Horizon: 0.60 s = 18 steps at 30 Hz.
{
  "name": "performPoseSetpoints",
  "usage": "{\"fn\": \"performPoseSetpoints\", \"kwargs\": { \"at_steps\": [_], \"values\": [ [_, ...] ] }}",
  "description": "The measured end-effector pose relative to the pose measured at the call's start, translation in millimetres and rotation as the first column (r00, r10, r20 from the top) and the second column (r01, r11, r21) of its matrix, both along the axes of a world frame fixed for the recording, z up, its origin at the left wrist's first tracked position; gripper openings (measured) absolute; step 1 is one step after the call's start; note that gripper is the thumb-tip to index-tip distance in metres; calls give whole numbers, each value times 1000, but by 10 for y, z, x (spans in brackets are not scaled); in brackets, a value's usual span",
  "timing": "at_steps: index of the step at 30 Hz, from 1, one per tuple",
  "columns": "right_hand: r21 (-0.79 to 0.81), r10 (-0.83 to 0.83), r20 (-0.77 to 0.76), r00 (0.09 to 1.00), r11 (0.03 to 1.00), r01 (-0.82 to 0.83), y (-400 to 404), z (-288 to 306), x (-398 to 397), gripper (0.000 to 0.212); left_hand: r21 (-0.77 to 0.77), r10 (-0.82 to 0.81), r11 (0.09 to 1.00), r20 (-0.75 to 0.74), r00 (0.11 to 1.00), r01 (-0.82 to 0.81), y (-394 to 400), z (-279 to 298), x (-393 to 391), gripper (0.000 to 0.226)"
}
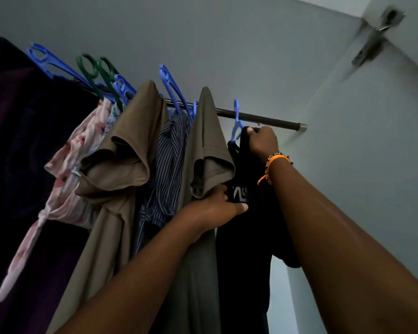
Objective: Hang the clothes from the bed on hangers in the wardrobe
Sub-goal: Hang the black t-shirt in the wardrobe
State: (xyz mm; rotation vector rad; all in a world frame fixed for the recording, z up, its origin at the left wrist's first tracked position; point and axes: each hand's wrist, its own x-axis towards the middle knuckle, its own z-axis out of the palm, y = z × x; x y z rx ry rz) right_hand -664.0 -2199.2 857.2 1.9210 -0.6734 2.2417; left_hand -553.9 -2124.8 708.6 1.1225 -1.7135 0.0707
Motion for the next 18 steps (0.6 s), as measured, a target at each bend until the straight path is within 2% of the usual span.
{"fn": "performPoseSetpoints", "kwargs": {
  "at_steps": [3, 5, 8, 10, 12, 15, 16, 18],
  "values": [
    [31, 7, -24, 1000, 1000, -7, -34, 100, 35, 35, -8, 20, 1000, 5, 1000, -19, -131, 76, 75, 69],
    [56, 71, -10, 997, 996, -70, -16, 150, 44, 32, -19, 20, 1000, -2, 1000, -20, -177, 100, 100, 69],
    [59, 317, -25, 948, 947, -315, 100, 129, 73, 21, -20, 3, 1000, -17, 1000, -3, -199, 119, 121, 72],
    [97, 475, 4, 880, 875, -473, 185, 35, 103, 32, -17, -29, 999, -26, 999, 29, -160, 98, 103, 74],
    [105, 534, 35, 845, 839, -534, 250, -105, 137, 34, 0, -95, 995, -60, 994, 95, -118, 46, 70, 74],
    [103, 414, -11, 910, 906, -411, 407, -496, 117, 39, -3, -138, 990, -68, 988, 138, -16, -91, -1, 37],
    [146, 379, -36, 925, 917, -370, 449, -689, 124, 37, -14, -145, 989, -70, 987, 144, 9, -135, -20, 32],
    [226, 327, -103, 939, 927, -298, 416, -1042, 162, 34, -16, -169, 986, -96, 981, 168, 102, -230, -34, 35]
  ]
}}
